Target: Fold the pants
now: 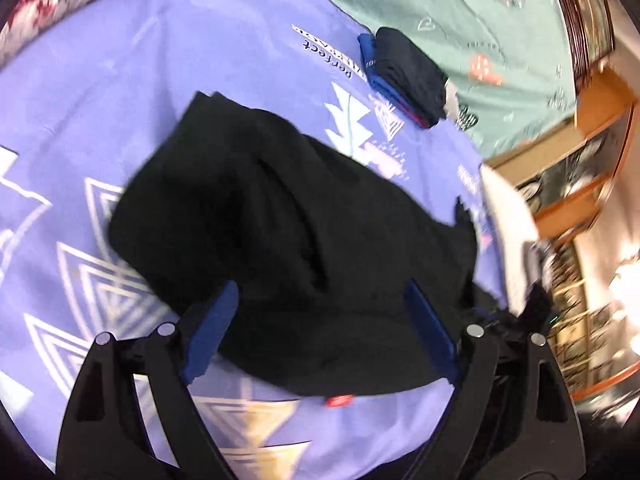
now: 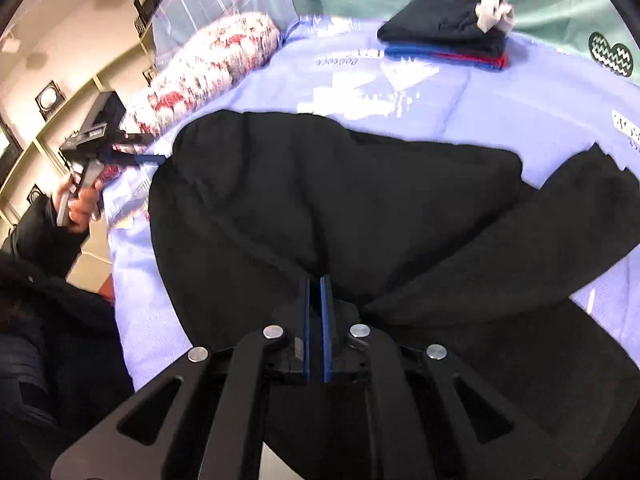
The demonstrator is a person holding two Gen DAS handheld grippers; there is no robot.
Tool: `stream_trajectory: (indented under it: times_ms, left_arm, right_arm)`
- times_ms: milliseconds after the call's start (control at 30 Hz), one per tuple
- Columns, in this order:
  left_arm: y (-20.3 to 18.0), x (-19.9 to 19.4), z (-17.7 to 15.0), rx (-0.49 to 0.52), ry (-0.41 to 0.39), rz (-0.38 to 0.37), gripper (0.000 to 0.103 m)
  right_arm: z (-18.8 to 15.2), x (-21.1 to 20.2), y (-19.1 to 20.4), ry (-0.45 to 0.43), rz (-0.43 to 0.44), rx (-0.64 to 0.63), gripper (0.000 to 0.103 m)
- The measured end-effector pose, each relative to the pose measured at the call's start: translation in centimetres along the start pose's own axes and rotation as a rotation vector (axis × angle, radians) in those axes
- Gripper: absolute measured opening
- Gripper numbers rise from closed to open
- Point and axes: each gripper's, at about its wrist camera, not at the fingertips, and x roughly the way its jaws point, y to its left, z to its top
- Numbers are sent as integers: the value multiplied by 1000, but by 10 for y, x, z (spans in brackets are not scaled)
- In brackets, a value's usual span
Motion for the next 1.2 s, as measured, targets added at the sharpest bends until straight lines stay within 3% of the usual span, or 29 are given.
stream_trajectory:
  times_ms: [233,333,367,400,433,667,733,767,800,833,867,900,1000,1133,1167,1200]
  left_arm:
    - [22,27,22,-200,5,110,89]
    - [17,34,36,-194,-32,128,84]
    - [10,35,42,-168,-58,151,48]
    - [7,37,46,-153,-59,154,20]
    - [5,40,50,-144,-48,146,11]
    - [-16,-8,60,-81,-133,76,11]
    - [-17,-21,57,-70,-141,68,11]
    - [-15,-22,56,-76,-133,71,11]
    - [-11,-17,53,-84,-115,81,11]
    - [-8,-13,52,-89,-105,85,11]
    - [-5,-10,52,-93,-99,83,11]
    - [-1,-5,52,-105,-91,76,12]
    - [6,7,55,-126,-79,68,15]
    - [20,30,56,-179,-42,92,66]
    - [23,36,54,-198,-29,80,74]
    - [23,41,53,-204,-19,71,73]
  right_arm:
    - [-6,-1,0,9,-13,-13,5]
    - [-8,-5,-3,-2,1,-1,5]
    - [-9,-5,-6,-2,4,1,5]
    - [-9,-6,-7,-7,8,3,4]
    - [-9,-9,-8,-18,12,5,4]
    - [5,-40,9,-115,149,-1,0]
    - [8,-46,19,-107,116,-37,0]
    - [8,-44,24,-77,56,-66,2]
    - [7,-39,28,-50,7,-97,21]
    - [4,-33,32,-27,-56,-135,34]
    - [2,-28,35,-13,-110,-169,55]
    - [0,-23,37,1,-131,-189,63]
    - [-3,-1,46,82,-177,-272,63]
    - [-2,27,48,158,-286,-345,63]
    - [0,33,47,170,-311,-357,63]
    - [2,39,46,188,-324,-367,61]
